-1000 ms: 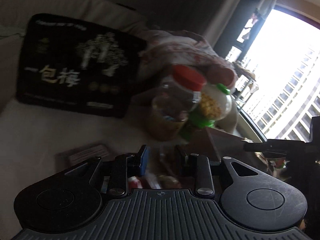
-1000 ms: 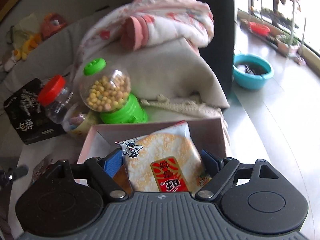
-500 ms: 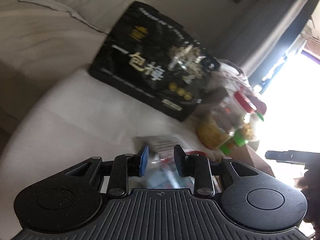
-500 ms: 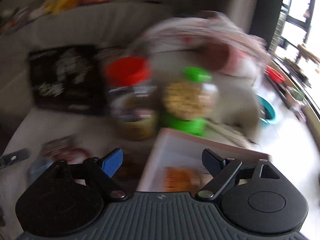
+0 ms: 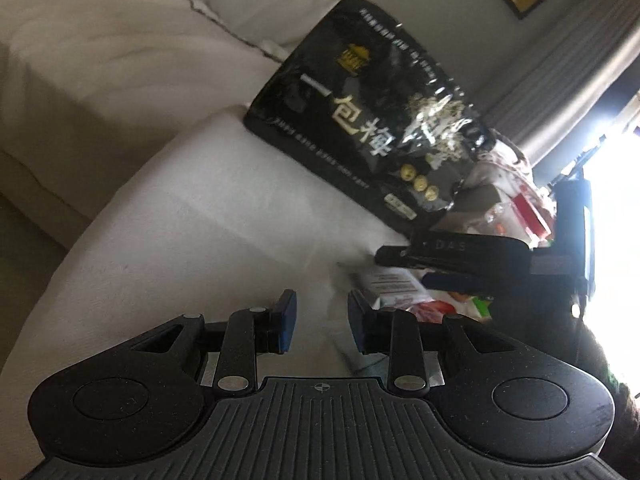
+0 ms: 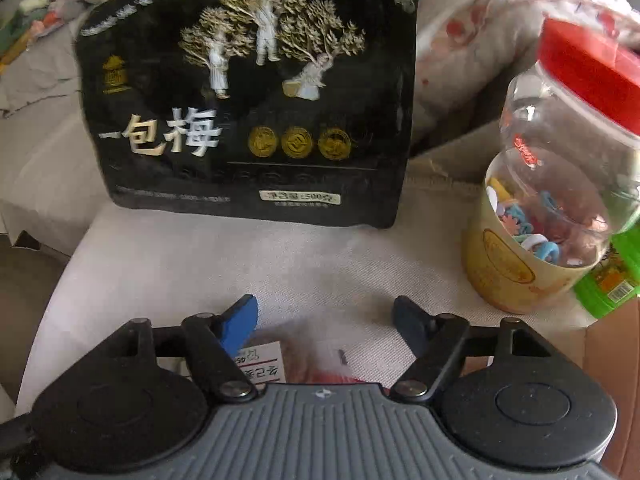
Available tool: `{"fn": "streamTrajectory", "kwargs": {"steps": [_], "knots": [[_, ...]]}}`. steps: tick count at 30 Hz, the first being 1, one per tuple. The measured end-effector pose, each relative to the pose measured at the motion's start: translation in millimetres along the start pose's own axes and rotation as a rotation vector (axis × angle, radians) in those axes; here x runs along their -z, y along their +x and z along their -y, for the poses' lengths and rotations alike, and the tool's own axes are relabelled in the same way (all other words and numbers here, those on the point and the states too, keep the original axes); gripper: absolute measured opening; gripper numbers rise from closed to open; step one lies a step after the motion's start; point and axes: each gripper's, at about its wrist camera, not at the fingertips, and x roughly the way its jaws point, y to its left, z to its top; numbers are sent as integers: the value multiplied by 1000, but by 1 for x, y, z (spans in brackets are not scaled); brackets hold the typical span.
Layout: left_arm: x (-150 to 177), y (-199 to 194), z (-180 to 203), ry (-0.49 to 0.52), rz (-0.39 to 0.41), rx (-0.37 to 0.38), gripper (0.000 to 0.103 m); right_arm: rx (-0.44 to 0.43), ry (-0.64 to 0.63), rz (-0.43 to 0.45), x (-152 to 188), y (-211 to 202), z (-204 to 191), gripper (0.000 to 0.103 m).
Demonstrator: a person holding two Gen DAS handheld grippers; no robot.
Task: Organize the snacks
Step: 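Reach the right tool toward the red packet while the left tool reaches toward blue candy packets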
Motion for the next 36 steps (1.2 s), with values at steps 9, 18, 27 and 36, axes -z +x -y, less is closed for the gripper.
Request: {"fn": "streamTrajectory", "kwargs": {"steps": [9,18,27,36], "knots": [[5,5,3,10,-20,34,32,-128,-57,-17,63,-49,-6,68],[16,-1,24,64,-132,84,32,-179,-79,28,127,-106,6,68],[38,-65,60,248,-59,-28,32,-170,-94,138,188,-173,25,82],[90,-91,90,531,-100,-111,32,-130,-221,196,238,-190,5,82]]}}
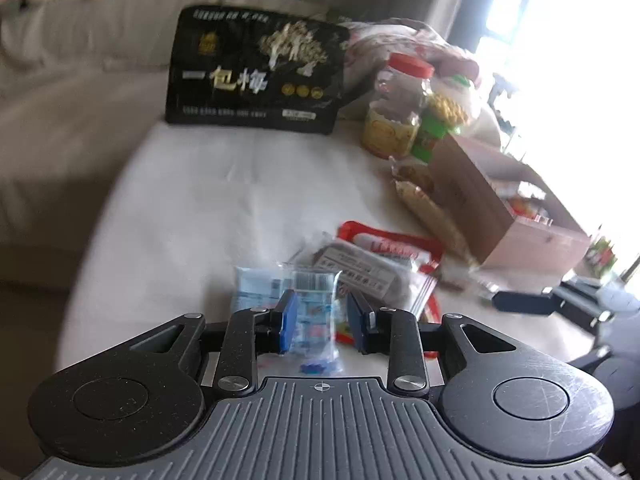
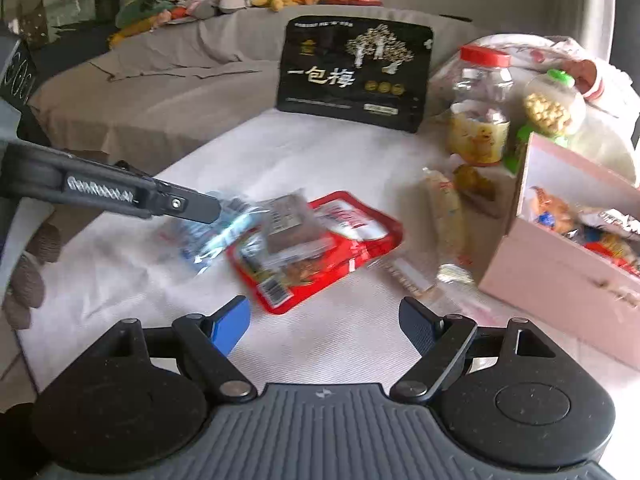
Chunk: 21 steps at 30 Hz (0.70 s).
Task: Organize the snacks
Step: 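Reach the right tool toward the red packet while the left tool reaches toward blue candy packets, then grasp the blue candy packet with the left tool while the right tool moves toward clear packets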
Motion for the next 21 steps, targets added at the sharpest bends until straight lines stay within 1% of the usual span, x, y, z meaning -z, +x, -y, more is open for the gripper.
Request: {"fn": "streamTrajectory", "kwargs": {"steps": [1,2,6,8,10,11,14,15,19,21], "knots": [[2,1,-1,7,2,-20,32,1,-1,-1,-1,2,-2,82],[4,2,-7,-18,0,-27,32,6,-4,-2,-2,5,-3,82],[9,10,-40,-206,12,-48,32,-8,-28,-5,-8,20,-14,82],[12,15,-57,-282,11,-39,32,-10,-53,-11,-11,30,-20,82],[15,20,-70,-342,6,-9,32,36,-74,-10,-14,43,-23,82],[16,21,-74,-359,11,8,32,70,-73,-14,-17,50,-22,84],[15,24,-78,-359,11,42,32,136,3,-9,-24,59,-9,84],[15,25,-78,-346,7,54,32,142,17,-9,-25,58,-6,83],[12,29,-63,-264,-8,98,33,103,28,6,-21,42,-1,83],[11,30,-52,-219,-32,131,33,84,30,11,-15,31,2,83]]}}
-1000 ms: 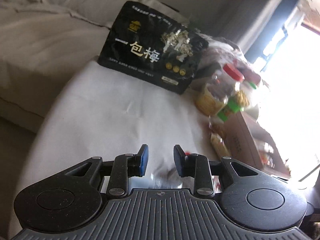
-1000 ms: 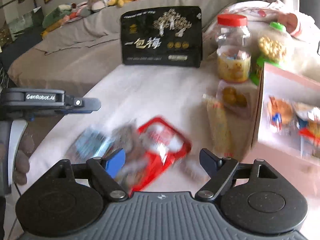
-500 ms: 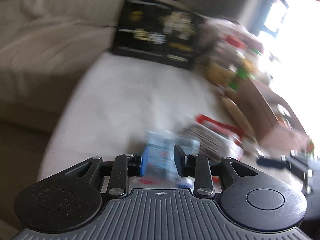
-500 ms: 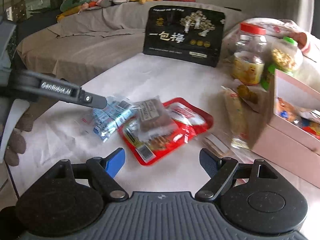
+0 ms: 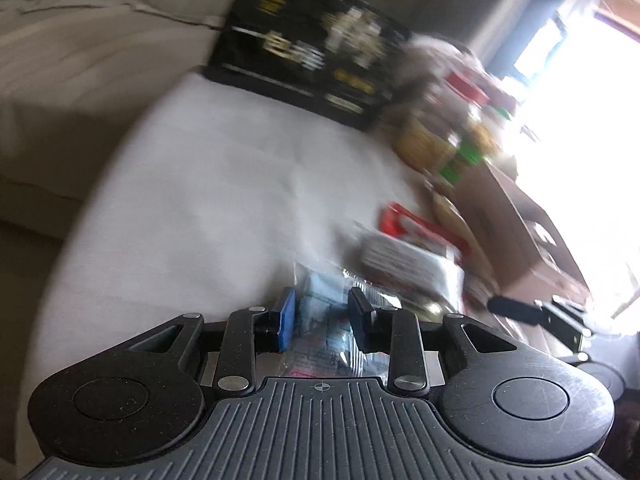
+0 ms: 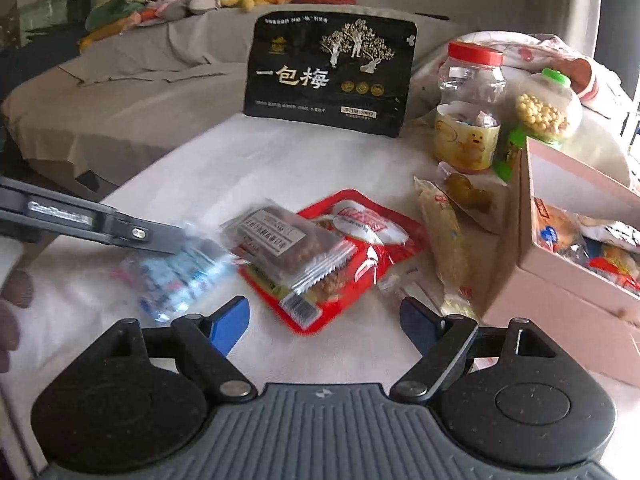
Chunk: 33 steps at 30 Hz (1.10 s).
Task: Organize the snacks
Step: 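Grasp the blue candy packet with the left tool while the right tool moves toward clear packets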
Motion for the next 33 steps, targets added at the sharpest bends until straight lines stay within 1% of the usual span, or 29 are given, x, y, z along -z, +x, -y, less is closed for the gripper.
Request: {"fn": "streamTrajectory", "kwargs": {"steps": [2,5,7,9,11,14,17,19,25,27,30,33], "knots": [[4,4,15,56,-30,22,33,-3,-5,-6,7,-9,3,83],[15,6,39,140,-62,34,34,26,-13,-30,20,-18,8,83],[22,8,55,186,-81,43,34,49,3,-50,30,-22,15,83],[26,10,70,238,-84,31,34,58,46,-60,39,-27,26,83],[30,11,83,285,-77,2,34,76,100,-63,45,-34,40,84],[30,13,91,302,-78,-18,34,134,136,-49,54,-42,55,84],[28,16,93,302,-82,-26,34,170,151,-24,63,-48,64,85],[28,17,97,307,-86,-33,34,188,151,-7,68,-49,66,88],[28,12,109,346,-85,-70,34,187,160,16,71,-49,70,89],[31,9,116,374,-81,-76,34,186,166,21,72,-50,70,89],[37,11,126,412,-104,-83,34,186,180,29,73,-51,71,89],[42,16,136,465,-103,-115,34,188,216,41,75,-54,76,89]]}}
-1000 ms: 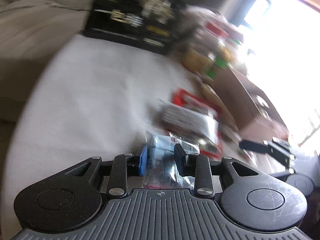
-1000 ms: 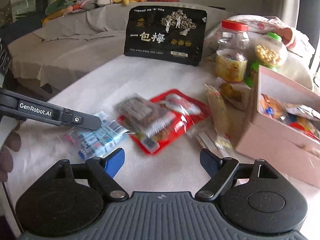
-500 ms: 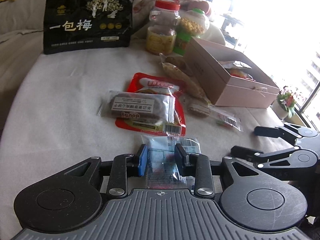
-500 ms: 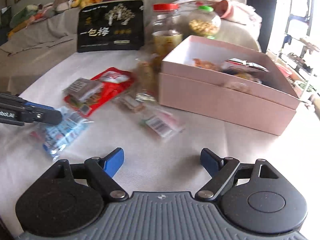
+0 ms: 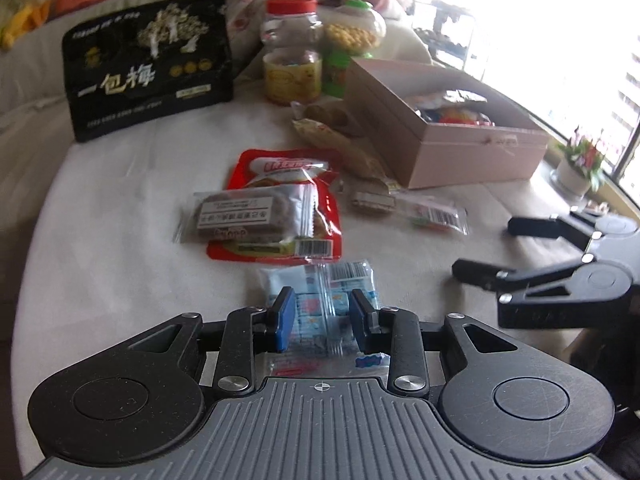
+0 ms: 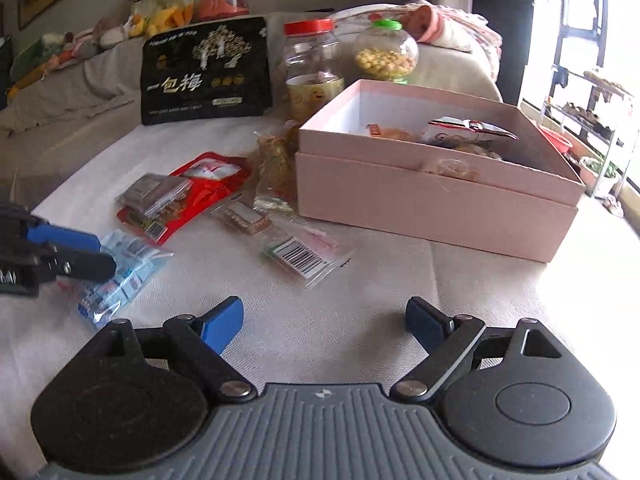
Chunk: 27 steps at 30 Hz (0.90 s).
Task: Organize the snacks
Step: 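Grasp the blue candy packet with the left tool while the right tool moves toward clear packets, then lift the blue packet with the left tool while the right tool grasps a clear packet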
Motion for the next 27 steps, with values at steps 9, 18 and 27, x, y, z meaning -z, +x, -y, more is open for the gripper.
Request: {"fn": "streamTrajectory", "kwargs": {"steps": [9,18,27], "knots": [[-3,10,31,90,-28,39,76,-32,106,23,0,-1,17,89],[1,6,25,74,-11,-22,80,-64,155,38,2,-3,25,89],[4,23,4,-9,-46,-43,81,-56,127,23,1,-1,19,93]]}}
